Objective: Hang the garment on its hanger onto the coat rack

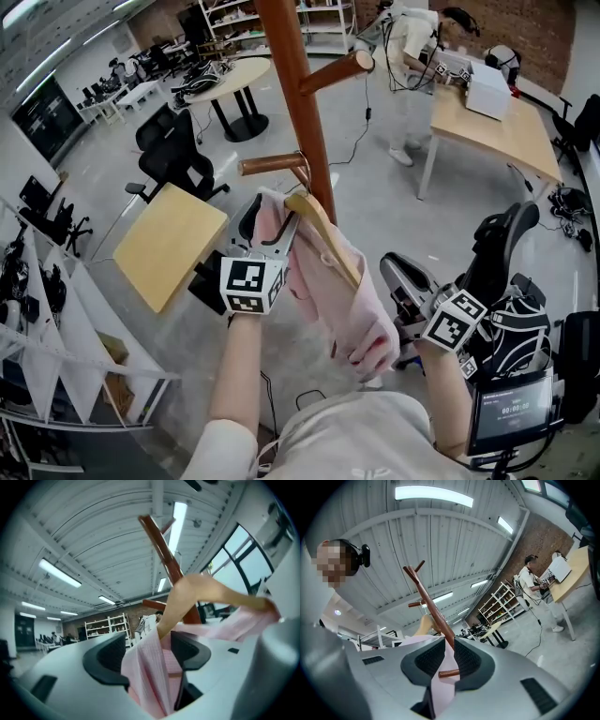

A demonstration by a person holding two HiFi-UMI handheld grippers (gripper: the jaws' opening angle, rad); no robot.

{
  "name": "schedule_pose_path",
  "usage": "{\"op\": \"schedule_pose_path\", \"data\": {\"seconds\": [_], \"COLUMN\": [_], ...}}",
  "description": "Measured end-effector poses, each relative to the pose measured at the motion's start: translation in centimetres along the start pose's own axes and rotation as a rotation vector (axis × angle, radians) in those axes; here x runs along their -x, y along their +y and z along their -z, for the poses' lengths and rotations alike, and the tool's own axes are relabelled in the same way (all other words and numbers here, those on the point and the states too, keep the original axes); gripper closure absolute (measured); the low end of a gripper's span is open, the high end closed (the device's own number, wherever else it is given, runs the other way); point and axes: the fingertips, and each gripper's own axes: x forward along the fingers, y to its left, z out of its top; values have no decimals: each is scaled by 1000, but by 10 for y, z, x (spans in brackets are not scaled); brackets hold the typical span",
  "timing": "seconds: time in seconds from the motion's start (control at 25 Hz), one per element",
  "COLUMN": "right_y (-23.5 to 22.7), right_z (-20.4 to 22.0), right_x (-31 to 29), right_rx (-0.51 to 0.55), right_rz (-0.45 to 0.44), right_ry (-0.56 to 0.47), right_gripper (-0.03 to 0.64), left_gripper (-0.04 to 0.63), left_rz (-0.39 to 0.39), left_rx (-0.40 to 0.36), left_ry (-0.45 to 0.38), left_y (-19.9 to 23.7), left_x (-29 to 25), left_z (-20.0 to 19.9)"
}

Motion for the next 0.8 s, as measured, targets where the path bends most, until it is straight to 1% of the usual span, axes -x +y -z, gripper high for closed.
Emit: {"op": "schedule_pose_path", "data": {"seconds": [0.04,0.08,0.28,0.4,0.56,0.68,0.8], "right_y": [0,-1,-1,11,27,40,65], "right_z": [-1,-2,-20,-33,-50,-64,-78], "right_x": [1,1,8,9,11,12,7], "right_rx": [5,12,40,71,115,146,176], "right_rz": [4,9,30,25,8,-20,-82], "right_ry": [-3,-6,-46,-64,-68,-80,-85], "right_gripper": [552,552,552,552,552,552,552], "left_gripper": [296,291,293,295,301,369,467], "left_rz": [16,23,45,48,28,-4,-52], "left_rx": [39,58,29,54,84,99,102], "left_ry": [-22,-39,-68,-89,-105,-97,-102], "left_y": [2,4,-3,-3,0,3,8], "left_x": [4,8,25,41,60,72,88], "left_z": [-4,-8,-16,-18,-17,-11,-10]}}
